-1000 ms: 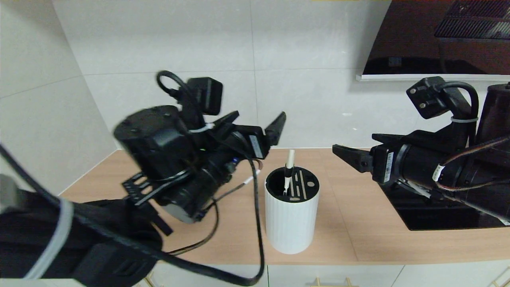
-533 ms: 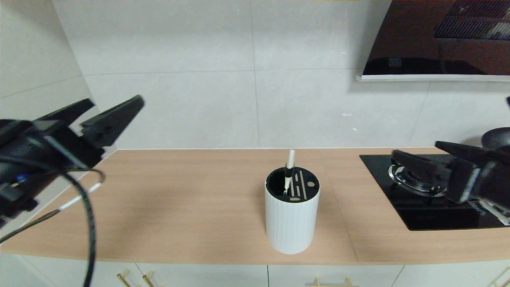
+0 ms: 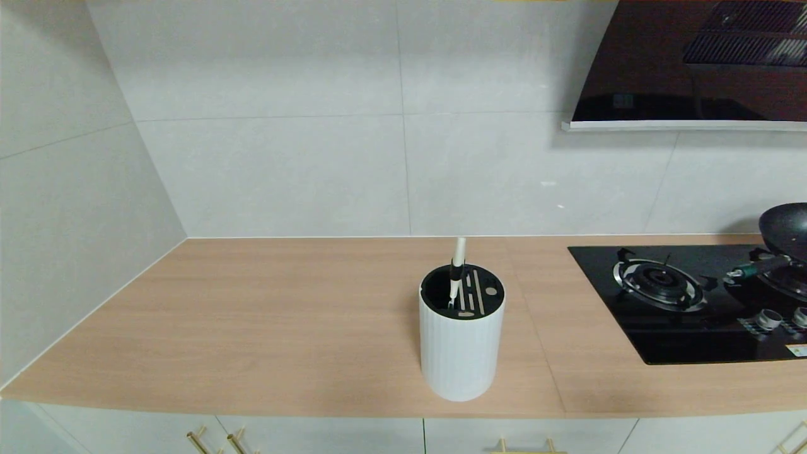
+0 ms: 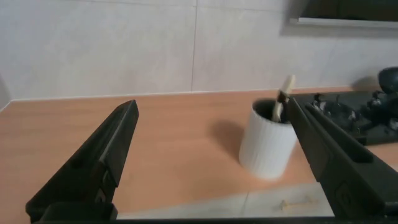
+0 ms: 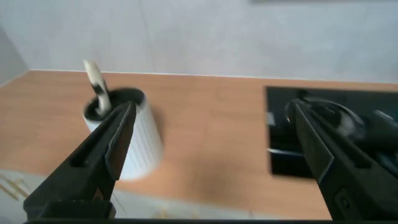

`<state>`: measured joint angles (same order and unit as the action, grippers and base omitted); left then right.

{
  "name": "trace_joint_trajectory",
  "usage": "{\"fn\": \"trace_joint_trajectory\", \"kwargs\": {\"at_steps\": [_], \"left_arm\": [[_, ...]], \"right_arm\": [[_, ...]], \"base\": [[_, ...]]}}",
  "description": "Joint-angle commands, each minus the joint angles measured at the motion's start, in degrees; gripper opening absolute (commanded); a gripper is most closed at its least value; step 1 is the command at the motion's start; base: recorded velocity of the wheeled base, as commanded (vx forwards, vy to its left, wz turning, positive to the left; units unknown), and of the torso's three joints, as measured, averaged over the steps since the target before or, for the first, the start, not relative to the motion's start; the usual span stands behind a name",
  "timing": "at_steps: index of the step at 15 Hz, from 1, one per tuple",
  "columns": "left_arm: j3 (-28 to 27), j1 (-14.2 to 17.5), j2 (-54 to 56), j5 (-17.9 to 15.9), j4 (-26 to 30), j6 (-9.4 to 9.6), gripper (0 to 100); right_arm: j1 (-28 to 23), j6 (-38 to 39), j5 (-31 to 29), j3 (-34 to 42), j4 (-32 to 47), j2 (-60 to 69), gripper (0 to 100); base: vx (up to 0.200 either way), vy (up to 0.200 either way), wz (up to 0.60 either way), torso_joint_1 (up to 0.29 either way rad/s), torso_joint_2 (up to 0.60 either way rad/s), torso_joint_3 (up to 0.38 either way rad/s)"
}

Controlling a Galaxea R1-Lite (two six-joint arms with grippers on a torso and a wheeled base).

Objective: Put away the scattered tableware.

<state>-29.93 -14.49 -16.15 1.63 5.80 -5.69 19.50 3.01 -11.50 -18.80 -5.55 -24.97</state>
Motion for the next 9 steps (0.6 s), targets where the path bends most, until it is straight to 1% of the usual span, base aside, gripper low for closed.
{"fn": "trace_joint_trajectory", "kwargs": {"at_steps": [1,2,3,4,5,6,7,8,9], "left_arm": [[0.13,2.37,10.7,2.41,2.81,-0.02,100],[-0.04,3.07,10.7,5.49,2.2,0.16,100],[0.13,3.86,10.7,5.66,2.11,0.16,100],[0.75,6.15,10.7,5.84,2.11,0.51,100],[2.77,9.22,10.7,7.59,1.4,0.6,100],[3.74,12.21,11.93,7.86,1.14,1.12,100],[6.02,14.14,16.15,5.57,1.67,4.11,100],[8.04,14.14,16.15,6.28,1.23,5.96,100],[9.71,14.14,16.15,8.56,0.7,5.08,100]], "right_arm": [[-4.21,-1.52,-0.02,1.4,8.62,16.27,100],[-8.25,-2.57,0.25,1.84,9.77,18.55,100],[-9.57,-2.92,0.69,1.92,10.29,19.17,100],[-11.86,-3.01,1.21,2.54,10.29,19.17,100],[-15.02,-3.01,1.3,3.42,10.29,19.43,100],[-16.78,-3.1,1.56,3.94,10.38,20.31,100],[-19.15,-3.27,3.23,5.09,10.82,22.33,100],[-20.21,-3.19,5.34,6.67,10.56,23.56,100],[-20.12,-3.19,5.61,9.04,10.2,24.09,100]], "base": [[0.0,0.0,0.0,0.0,0.0,0.0],[0.0,0.0,0.0,0.0,0.0,0.0],[0.0,0.0,0.0,0.0,0.0,0.0],[0.0,0.0,0.0,0.0,0.0,0.0],[0.0,0.0,0.0,0.0,0.0,0.0],[0.0,0.0,0.0,0.0,0.0,0.0],[0.0,0.0,0.0,0.0,0.0,0.0],[0.0,0.0,0.0,0.0,0.0,0.0],[0.0,0.0,0.0,0.0,0.0,0.0]]}}
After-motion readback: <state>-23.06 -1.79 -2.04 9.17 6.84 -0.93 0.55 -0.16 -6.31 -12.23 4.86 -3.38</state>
